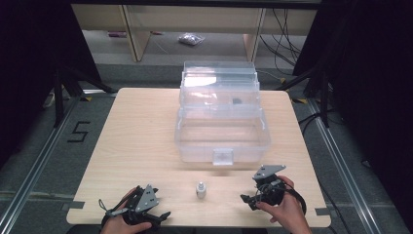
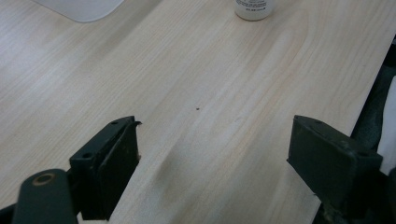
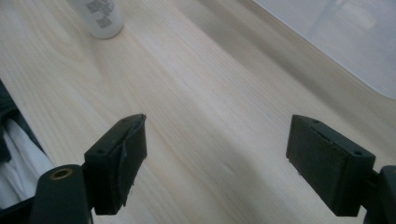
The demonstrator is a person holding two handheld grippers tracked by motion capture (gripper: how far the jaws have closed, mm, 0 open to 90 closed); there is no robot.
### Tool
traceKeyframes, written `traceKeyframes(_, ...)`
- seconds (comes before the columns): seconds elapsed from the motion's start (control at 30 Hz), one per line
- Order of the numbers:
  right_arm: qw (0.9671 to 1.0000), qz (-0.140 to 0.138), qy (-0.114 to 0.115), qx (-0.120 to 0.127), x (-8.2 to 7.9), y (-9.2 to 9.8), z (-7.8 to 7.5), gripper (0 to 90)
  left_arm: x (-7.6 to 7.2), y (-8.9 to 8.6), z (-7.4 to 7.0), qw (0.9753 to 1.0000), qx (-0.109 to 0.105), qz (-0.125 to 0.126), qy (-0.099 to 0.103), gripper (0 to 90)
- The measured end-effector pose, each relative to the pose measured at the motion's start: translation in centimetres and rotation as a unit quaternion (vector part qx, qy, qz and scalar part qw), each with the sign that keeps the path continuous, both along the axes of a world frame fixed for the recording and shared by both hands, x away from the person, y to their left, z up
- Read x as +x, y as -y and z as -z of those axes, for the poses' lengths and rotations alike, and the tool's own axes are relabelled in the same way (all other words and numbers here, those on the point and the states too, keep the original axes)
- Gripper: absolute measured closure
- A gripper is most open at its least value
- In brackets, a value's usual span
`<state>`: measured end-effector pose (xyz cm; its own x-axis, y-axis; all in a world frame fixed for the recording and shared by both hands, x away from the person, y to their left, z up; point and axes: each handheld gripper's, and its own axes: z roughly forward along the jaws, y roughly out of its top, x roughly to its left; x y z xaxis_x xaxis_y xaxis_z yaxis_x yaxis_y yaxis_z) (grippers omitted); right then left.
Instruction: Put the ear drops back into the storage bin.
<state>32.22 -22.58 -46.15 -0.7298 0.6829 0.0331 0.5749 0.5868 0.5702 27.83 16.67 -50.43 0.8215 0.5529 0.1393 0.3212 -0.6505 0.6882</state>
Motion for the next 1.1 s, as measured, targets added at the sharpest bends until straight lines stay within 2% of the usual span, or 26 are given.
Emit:
traceKeyframes(0.03, 1.0, 0.004, -0.006, 0.001, -0.1, -0.5, -0.1, 21.1, 0.0, 0.0, 0.0, 1.0, 0.001, 0.0, 0.001, 15.7)
traceKeyframes(0.07, 0.9997, -0.023, 0.002, -0.008, 0.3, -0.7, -0.3, 21.1, 0.0, 0.0, 0.0, 1.0, 0.0, 0.0, 0.001, 15.7)
traceKeyframes(0.1, 0.9997, -0.024, -0.004, -0.01, 0.3, -1.1, -0.6, 21.1, 0.0, 0.0, 0.0, 1.0, 0.0, 0.0, 0.0, 15.7)
traceKeyframes(0.2, 0.9987, -0.049, -0.006, -0.015, 0.7, -2.3, -1.0, 21.7, 0.0, 0.0, 0.0, 1.0, 0.0, 0.0, 0.001, 15.7)
traceKeyframes(0.23, 0.9988, -0.042, -0.012, -0.019, 0.5, -2.7, -1.2, 21.9, 0.0, 0.0, 0.0, 1.0, 0.0, 0.0, 0.001, 15.7)
traceKeyframes(0.27, 0.9982, -0.054, -0.006, -0.023, 0.6, -3.2, -1.4, 22.4, 0.0, 0.0, 0.0, 1.0, 0.0, 0.0, 0.001, 15.7)
traceKeyframes(0.3, 0.9981, -0.053, -0.012, -0.028, 0.7, -3.7, -1.5, 22.9, 0.0, 0.0, 0.0, 1.0, -0.002, 0.0, 0.002, 15.7)
traceKeyframes(0.33, 0.997, -0.072, -0.007, -0.028, 0.8, -4.0, -1.7, 23.2, 0.0, 0.0, 0.0, 1.0, -0.003, 0.001, 0.001, 15.7)
traceKeyframes(0.4, 0.9967, -0.072, -0.012, -0.036, 0.9, -4.8, -1.9, 24.1, 0.0, 0.0, 0.0, 1.0, -0.003, 0.002, 0.002, 15.7)
traceKeyframes(0.47, 0.994, -0.101, -0.01, -0.041, 1.1, -5.7, -2.2, 24.9, 0.0, -0.1, 0.0, 1.0, -0.001, 0.001, 0.001, 15.7)
traceKeyframes(0.53, 0.9937, -0.103, -0.013, -0.043, 1.1, -5.9, -2.2, 25.1, 0.0, -0.1, 0.0, 1.0, -0.001, 0.001, 0.001, 15.7)
traceKeyframes(0.6, 0.9918, -0.118, -0.011, -0.047, 1.4, -6.5, -2.4, 25.6, 0.0, -0.1, 0.0, 1.0, -0.001, 0.001, 0.001, 15.7)
traceKeyframes(0.73, 0.9911, -0.122, -0.017, -0.05, 1.4, -7.3, -2.5, 27.2, 0.0, -0.1, 0.0, 1.0, -0.001, 0.001, 0.0, 15.7)
traceKeyframes(0.77, 0.9894, -0.134, -0.02, -0.053, 1.5, -7.7, -2.5, 27.9, 0.0, -0.1, 0.0, 1.0, -0.001, 0.001, 0.0, 15.7)
traceKeyframes(0.87, 0.988, -0.142, -0.019, -0.058, 1.6, -8.3, -2.6, 28.7, 0.0, 0.0, 0.0, 1.0, -0.006, -0.005, -0.004, 15.7)
traceKeyframes(0.9, 0.9865, -0.153, -0.017, -0.057, 1.7, -8.4, -2.5, 29.1, 0.0, -0.1, 0.0, 1.0, -0.005, -0.005, -0.003, 15.7)
traceKeyframes(0.97, 0.9867, -0.15, -0.019, -0.06, 1.7, -8.8, -2.6, 29.6, 0.0, -0.1, 0.0, 1.0, -0.006, -0.004, -0.003, 15.7)
traceKeyframes(1.0, 0.9853, -0.159, -0.016, -0.061, 1.9, -9.0, -2.7, 29.9, 0.0, -0.1, 0.0, 1.0, -0.006, -0.004, -0.003, 15.7)
traceKeyframes(1.03, 0.9855, -0.157, -0.018, -0.061, 1.9, -9.1, -2.7, 30.2, 0.0, -0.1, 0.0, 1.0, -0.005, -0.004, -0.003, 15.7)
traceKeyframes(1.1, 0.9848, -0.161, -0.016, -0.062, 2.0, -9.4, -2.8, 30.5, 0.0, -0.1, -0.1, 1.0, -0.005, 0.004, 0.005, 15.7)
